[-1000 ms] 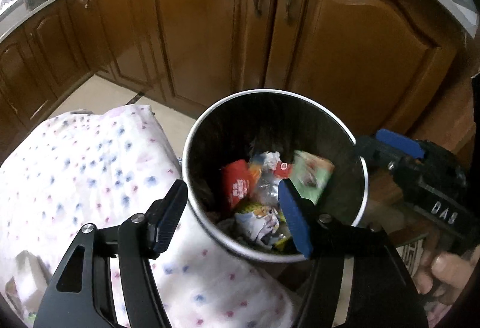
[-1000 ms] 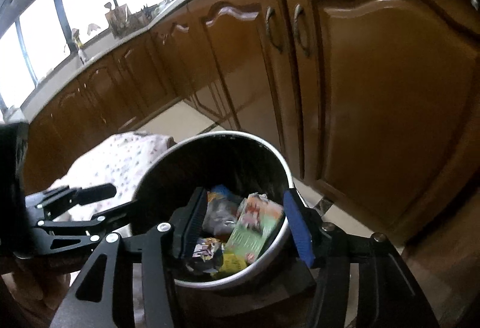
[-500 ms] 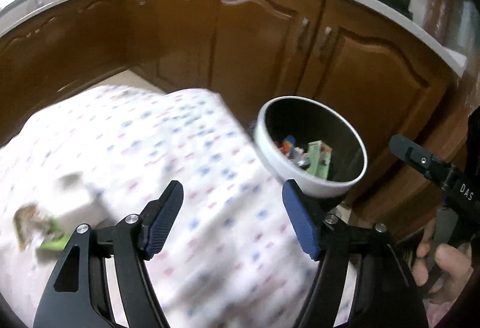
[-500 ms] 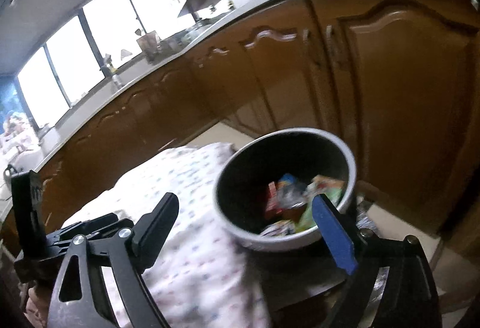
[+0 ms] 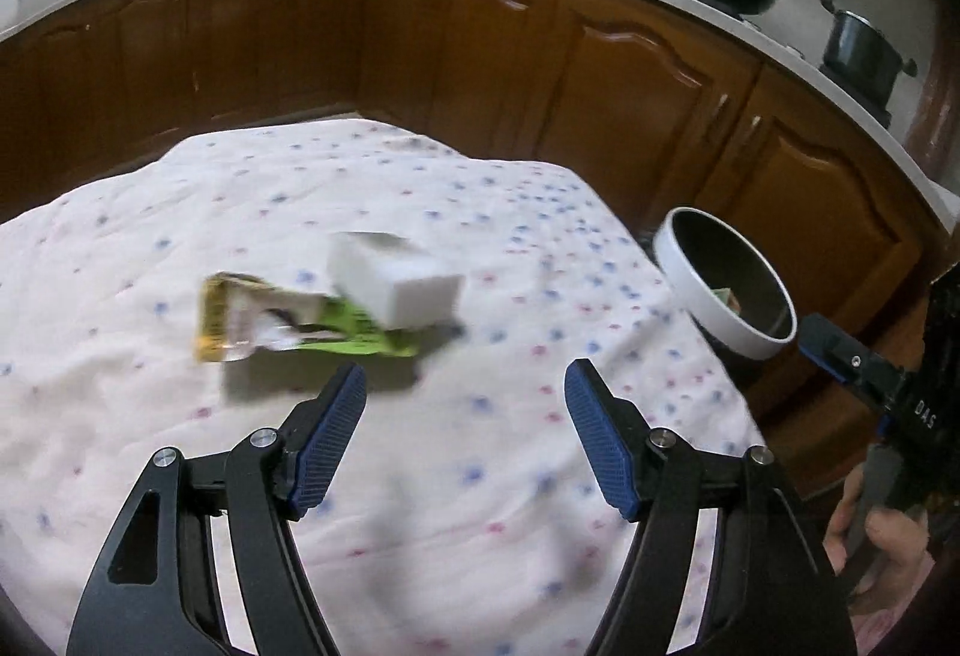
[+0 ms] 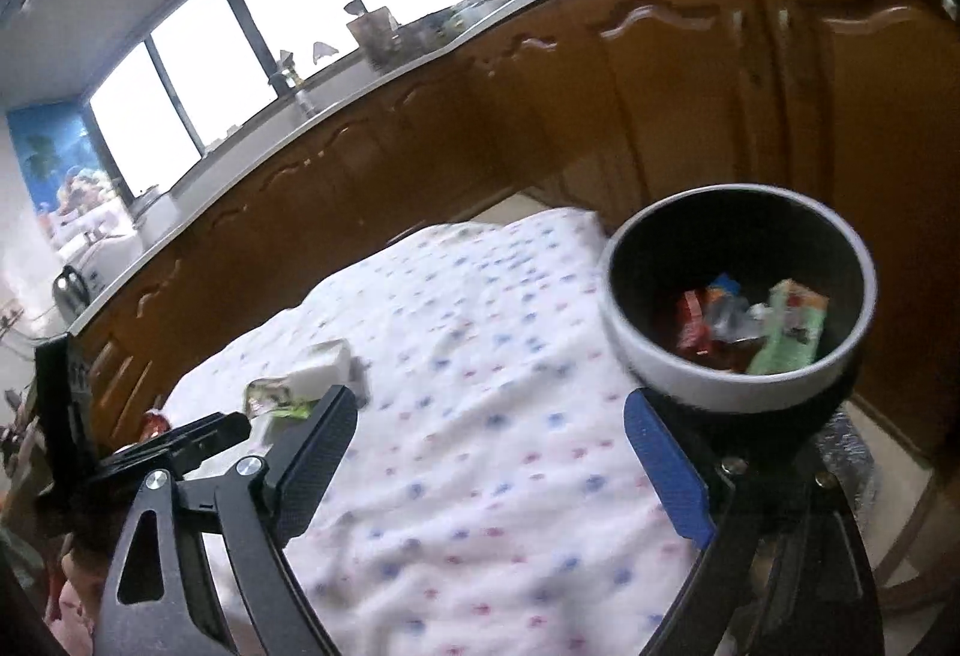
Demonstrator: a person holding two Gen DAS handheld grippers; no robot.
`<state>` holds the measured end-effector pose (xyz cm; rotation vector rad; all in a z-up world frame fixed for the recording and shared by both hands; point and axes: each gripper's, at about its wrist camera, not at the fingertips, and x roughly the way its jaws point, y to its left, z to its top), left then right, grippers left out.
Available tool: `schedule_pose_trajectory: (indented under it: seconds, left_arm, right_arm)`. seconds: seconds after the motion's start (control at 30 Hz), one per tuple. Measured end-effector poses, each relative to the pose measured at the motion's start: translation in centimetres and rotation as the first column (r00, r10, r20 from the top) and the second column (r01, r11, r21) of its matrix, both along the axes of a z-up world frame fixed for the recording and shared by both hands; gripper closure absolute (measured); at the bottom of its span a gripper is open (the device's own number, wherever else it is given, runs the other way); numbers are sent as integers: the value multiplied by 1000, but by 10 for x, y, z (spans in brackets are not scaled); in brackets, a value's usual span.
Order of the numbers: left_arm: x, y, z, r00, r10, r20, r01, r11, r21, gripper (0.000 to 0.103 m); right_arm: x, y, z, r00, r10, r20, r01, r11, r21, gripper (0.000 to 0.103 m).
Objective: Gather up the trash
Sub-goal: 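Move both tools back toward the foam block and juice pouch, then grasp the white foam block with the right tool while the left tool grasps the green juice pouch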
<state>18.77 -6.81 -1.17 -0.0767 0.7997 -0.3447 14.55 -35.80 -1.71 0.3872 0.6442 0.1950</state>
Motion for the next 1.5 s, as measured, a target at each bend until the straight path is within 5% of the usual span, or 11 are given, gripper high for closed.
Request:
schedule_pose_trajectory:
  seconds: [0.37, 0.63, 0.9, 1.1, 1.17, 1.37, 1.5]
  left_arm:
    - [6, 49, 3, 999, -6, 32, 4, 997, 77, 33]
    - [25, 76, -4, 999, 6, 35, -10, 993, 115, 33]
    - [66, 73, -6, 978, -204, 36, 193, 961, 200, 33]
    - [92, 75, -19, 965, -262, -22, 260, 938, 230, 33]
    - [98, 76, -22, 963, -269, -37, 270, 936, 228, 33]
    - [105, 68, -19, 956, -293, -23, 291, 930, 227, 33]
    - [105, 45, -17, 929, -369, -32, 363, 890, 275, 33]
  right_arm:
    - [30, 59, 0, 983, 175, -53, -173, 984, 35, 11]
    - [91, 115, 0, 949, 303, -91, -300, 953, 45, 12]
    - [151, 157, -27, 904, 374, -208, -382, 924, 2, 15]
    - [172, 165, -51, 866, 412, -282, -417, 908, 48, 29]
    - [172, 165, -56, 854, 428, -294, -429, 901, 67, 54]
    - [151, 142, -48, 879, 407, -250, -405, 912, 60, 54]
    - [131, 111, -39, 905, 366, -219, -354, 931, 93, 54]
